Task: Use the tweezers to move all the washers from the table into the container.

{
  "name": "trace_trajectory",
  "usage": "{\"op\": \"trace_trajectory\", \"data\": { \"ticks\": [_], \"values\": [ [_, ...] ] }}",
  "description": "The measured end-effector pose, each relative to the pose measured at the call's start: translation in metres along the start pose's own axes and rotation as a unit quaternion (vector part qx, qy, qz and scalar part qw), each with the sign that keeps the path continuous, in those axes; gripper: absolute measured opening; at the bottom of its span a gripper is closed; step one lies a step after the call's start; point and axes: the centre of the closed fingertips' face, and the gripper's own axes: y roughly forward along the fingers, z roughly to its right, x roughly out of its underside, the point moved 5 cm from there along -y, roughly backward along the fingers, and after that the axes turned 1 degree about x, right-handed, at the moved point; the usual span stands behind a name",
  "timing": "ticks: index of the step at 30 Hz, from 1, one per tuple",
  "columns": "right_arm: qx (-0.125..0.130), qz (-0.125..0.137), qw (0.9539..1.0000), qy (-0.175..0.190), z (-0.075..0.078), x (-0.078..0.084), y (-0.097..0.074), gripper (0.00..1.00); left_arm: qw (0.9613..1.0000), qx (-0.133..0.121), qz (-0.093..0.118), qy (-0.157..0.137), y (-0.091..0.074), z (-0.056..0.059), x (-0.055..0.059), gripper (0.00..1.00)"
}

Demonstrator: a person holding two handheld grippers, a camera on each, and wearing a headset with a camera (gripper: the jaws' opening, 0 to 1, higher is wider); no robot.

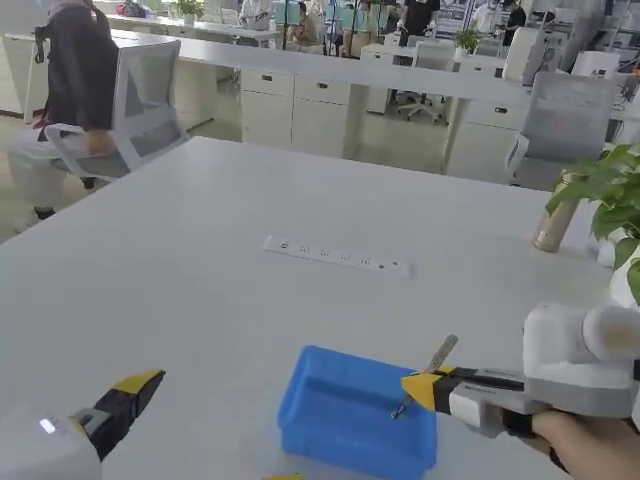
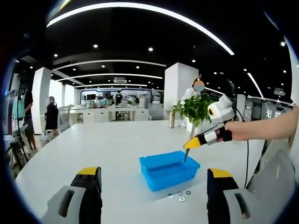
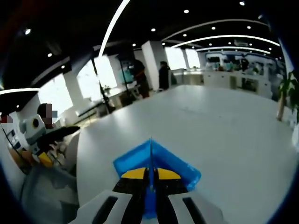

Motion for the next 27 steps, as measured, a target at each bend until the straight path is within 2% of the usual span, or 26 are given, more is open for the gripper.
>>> {"op": "trace_trajectory", "data": {
  "ticks": [7,13,27],
  "values": [
    [0.010,-0.038,0.9992,0.001,0.014,0.012,0.021,0.03,0.9999,-0.008,-0.009,-0.004,-0.001,-0.006,0.004,0.93],
    [0.019,-0.049,0.9986,0.005,0.021,0.016,0.026,0.03,0.9999,-0.011,-0.009,-0.007,-0.001,-0.008,0.005,0.92],
    [0.016,-0.066,0.9977,0.000,0.023,0.027,0.030,0.03,0.9998,-0.012,-0.018,-0.005,-0.001,-0.008,0.008,0.92]
  ]
}}
